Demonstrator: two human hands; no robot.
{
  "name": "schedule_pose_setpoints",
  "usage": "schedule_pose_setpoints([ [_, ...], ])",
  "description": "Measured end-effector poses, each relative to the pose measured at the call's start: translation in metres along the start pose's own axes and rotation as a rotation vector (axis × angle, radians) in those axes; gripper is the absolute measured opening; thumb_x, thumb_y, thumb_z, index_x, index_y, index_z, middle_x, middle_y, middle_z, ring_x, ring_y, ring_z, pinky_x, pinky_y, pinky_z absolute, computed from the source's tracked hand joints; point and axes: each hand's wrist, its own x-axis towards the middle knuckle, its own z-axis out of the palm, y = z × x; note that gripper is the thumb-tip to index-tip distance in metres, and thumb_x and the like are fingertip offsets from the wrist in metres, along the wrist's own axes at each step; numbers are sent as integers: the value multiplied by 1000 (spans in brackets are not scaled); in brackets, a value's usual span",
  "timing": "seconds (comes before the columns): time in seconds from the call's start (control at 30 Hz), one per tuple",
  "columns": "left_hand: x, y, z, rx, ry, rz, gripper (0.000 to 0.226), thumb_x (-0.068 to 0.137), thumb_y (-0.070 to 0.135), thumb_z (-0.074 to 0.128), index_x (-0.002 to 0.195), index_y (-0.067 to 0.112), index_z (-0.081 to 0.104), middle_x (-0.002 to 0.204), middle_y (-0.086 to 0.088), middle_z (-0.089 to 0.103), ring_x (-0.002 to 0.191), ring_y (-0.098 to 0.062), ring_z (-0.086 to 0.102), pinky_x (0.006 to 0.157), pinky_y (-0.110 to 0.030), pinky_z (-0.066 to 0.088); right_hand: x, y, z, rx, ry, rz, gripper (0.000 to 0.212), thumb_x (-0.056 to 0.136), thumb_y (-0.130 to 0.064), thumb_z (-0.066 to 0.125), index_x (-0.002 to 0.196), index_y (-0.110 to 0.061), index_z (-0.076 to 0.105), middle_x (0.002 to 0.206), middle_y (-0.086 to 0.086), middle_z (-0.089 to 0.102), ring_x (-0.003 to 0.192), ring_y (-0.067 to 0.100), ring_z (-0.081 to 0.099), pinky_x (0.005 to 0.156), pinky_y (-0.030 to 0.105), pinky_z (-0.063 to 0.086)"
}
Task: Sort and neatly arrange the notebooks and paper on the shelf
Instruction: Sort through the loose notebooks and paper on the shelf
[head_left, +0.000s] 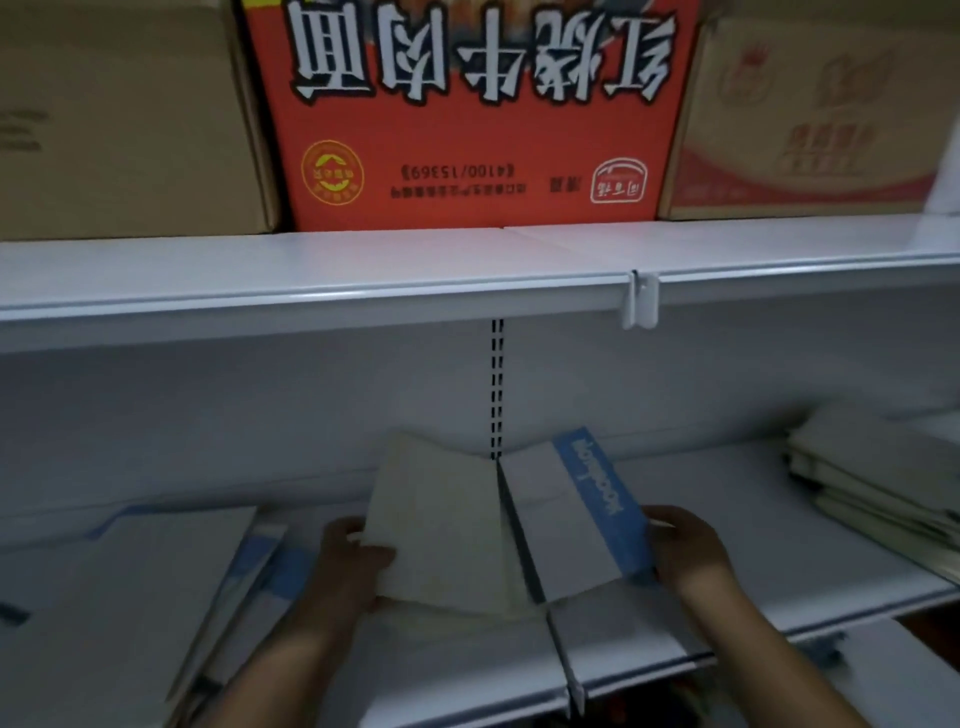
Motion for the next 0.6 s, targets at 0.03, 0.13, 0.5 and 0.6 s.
schedule_pose_setpoints([
  [0.03, 1, -6, 11, 192, 85, 45, 31, 78, -4, 57, 104, 6, 43, 116, -24, 57, 86, -28, 54, 62, -30, 43, 2, 9, -3, -143, -1, -8, 29, 91, -5, 44, 114, -6, 62, 120, 20, 62, 101, 34, 60, 85, 39, 49],
  [0.13, 0, -14, 25, 592, 149, 161, 40, 77, 7, 61, 114, 10, 45, 121, -19, 54, 101, -27, 54, 82, -30, 44, 5, 17, -9, -501, -48, -31, 28, 89, -14, 44, 109, -13, 63, 115, 13, 64, 100, 30, 60, 77, 30, 46],
  [0.5, -14, 17, -154, 1017, 466, 116, 46, 84, 37, 60, 127, 20, 54, 138, -8, 48, 129, -25, 40, 106, -31, 36, -79, -113, 130, -237, -395, -546, 8, 86, -22, 58, 90, -25, 64, 89, -2, 65, 83, 17, 60, 74, 26, 47],
  [0.6, -27, 5, -216, 1135, 521, -66, 65, 83, 49, 54, 138, 17, 40, 140, -9, 46, 128, -27, 41, 103, -32, 37, -113, -136, 194, -206, -585, -588, 7, 83, -22, 55, 80, -23, 61, 89, 9, 70, 90, 28, 66, 75, 31, 49],
])
